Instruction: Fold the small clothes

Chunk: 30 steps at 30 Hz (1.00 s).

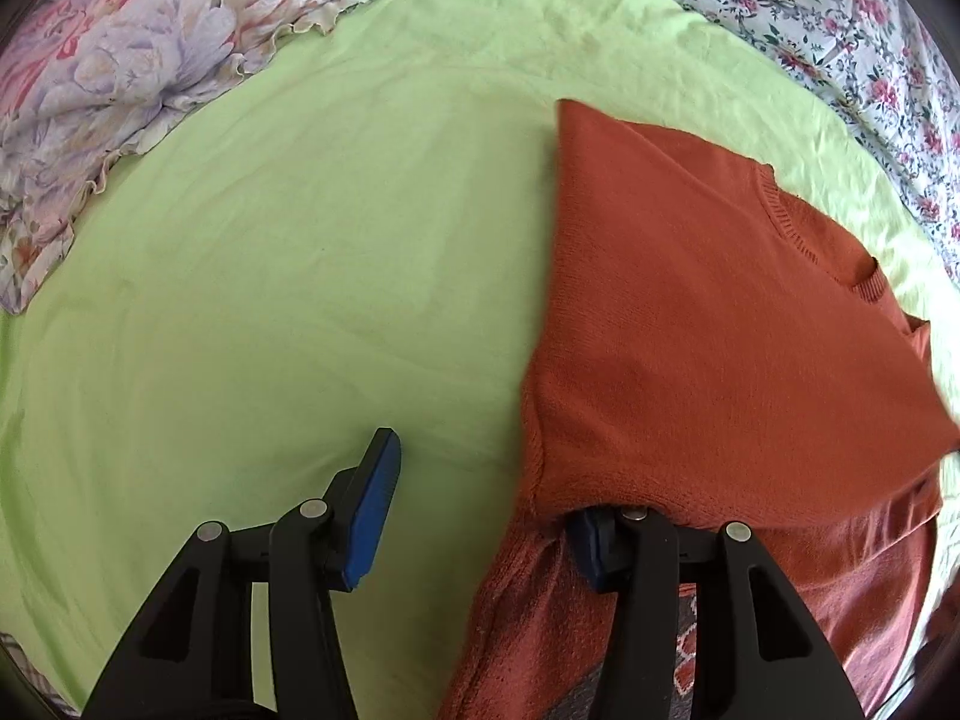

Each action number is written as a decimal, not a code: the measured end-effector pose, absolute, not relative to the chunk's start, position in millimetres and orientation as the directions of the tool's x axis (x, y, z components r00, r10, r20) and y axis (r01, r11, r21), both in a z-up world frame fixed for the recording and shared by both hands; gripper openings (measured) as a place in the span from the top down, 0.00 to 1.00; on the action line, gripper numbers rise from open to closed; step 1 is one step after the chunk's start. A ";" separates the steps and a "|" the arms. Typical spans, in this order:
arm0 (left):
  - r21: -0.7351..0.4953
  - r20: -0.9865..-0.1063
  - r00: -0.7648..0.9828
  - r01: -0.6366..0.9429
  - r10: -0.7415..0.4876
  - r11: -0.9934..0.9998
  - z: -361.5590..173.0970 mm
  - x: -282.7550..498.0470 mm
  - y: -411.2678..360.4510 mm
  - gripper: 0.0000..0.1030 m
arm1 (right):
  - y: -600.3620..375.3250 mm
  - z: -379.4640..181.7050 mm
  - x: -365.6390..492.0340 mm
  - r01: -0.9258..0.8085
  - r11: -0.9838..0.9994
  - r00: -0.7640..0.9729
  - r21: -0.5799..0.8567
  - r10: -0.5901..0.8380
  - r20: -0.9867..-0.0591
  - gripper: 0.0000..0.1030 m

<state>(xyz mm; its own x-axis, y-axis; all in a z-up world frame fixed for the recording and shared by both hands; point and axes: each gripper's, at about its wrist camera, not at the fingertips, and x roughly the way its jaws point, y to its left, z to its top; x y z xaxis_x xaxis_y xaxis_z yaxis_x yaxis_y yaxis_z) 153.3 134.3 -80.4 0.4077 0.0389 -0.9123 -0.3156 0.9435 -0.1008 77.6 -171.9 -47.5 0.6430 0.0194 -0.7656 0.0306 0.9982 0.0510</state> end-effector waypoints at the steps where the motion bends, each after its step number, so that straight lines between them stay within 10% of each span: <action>1: -0.110 -0.911 0.412 -0.309 0.028 0.945 -79.4 152.0 134.3 0.47 | -173.1 -32.2 68.9 0.023 0.999 0.683 -0.024 -0.033 -0.730 0.95; 8: -0.115 -0.912 0.409 -0.297 0.017 0.948 -81.3 152.3 129.1 0.48 | -149.8 -45.1 34.1 -0.129 0.863 0.748 -0.489 -0.240 -0.619 0.95; 14: -0.173 -0.916 0.399 -0.308 -0.038 0.935 -79.9 148.7 145.2 0.48 | -182.3 -67.9 15.8 -0.193 0.956 0.564 -0.219 -0.075 -0.823 0.72; 22: -0.297 -0.912 0.340 -0.157 -0.231 0.942 -56.5 138.2 147.0 0.50 | -266.4 -38.0 12.6 0.062 0.954 0.623 0.292 0.192 -0.758 0.61; 30: -0.271 -0.895 0.411 -0.191 -0.174 0.943 -43.1 207.8 133.8 0.36 | -281.6 -46.4 55.9 0.120 0.933 0.595 0.341 0.207 -0.777 0.61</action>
<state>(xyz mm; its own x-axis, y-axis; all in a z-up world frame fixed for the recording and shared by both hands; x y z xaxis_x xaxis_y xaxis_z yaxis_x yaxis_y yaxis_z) 207.8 133.8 -43.1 0.4107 -0.1742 -0.8950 -0.1914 0.9432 -0.2715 55.9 -281.6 -46.4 0.5947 0.2071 -0.7768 0.1201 0.9325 0.3405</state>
